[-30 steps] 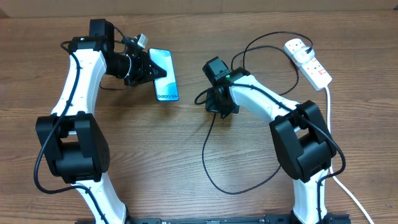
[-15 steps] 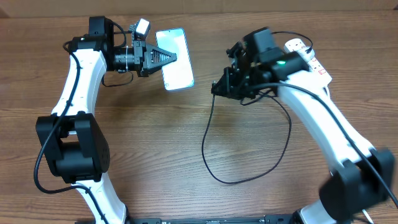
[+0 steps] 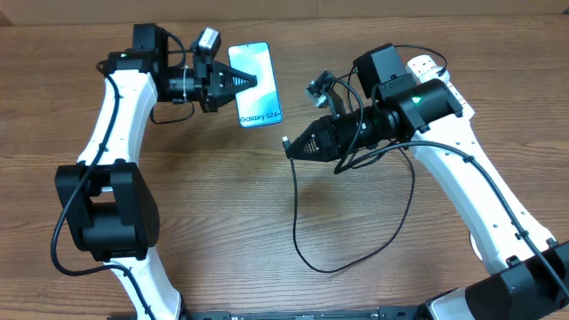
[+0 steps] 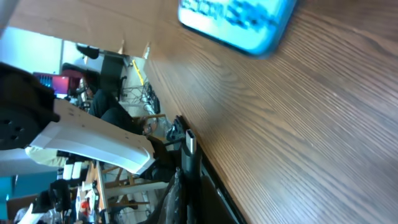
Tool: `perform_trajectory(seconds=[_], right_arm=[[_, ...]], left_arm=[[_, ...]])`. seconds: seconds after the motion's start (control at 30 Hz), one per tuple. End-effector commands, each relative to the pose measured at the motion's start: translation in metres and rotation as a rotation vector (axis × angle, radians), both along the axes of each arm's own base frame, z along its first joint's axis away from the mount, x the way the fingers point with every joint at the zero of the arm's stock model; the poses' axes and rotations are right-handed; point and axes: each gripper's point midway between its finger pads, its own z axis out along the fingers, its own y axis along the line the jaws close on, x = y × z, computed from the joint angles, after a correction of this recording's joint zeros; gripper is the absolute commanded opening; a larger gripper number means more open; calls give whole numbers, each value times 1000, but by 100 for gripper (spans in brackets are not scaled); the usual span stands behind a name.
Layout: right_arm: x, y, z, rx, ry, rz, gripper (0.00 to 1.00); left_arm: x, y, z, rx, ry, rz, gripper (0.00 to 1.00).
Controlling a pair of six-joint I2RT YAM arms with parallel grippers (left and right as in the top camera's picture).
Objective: Plug charger to phone and switch on socket
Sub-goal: 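Lift the plug with the right gripper toward the phone's bottom port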
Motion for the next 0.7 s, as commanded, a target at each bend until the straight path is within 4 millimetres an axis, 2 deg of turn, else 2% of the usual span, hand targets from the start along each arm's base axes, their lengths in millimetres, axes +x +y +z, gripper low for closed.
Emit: perform_trajectory(seconds=[0.0,0.33,0.57,0.67], right_arm=[[-1,5,9,44,-23,21,4],[7,7,8,47,-22,0,4],[10,9,-16,38,58,-46,4],[11,14,-16,97,65,-36,4]], left_arm=[[-3,-3,10,-61,18,-22,4],[-3,-3,10,-62,32,-22,4],[-2,-3,10,-62,27,-21,4],[-2,-3,10,-61,28,-21,4]])
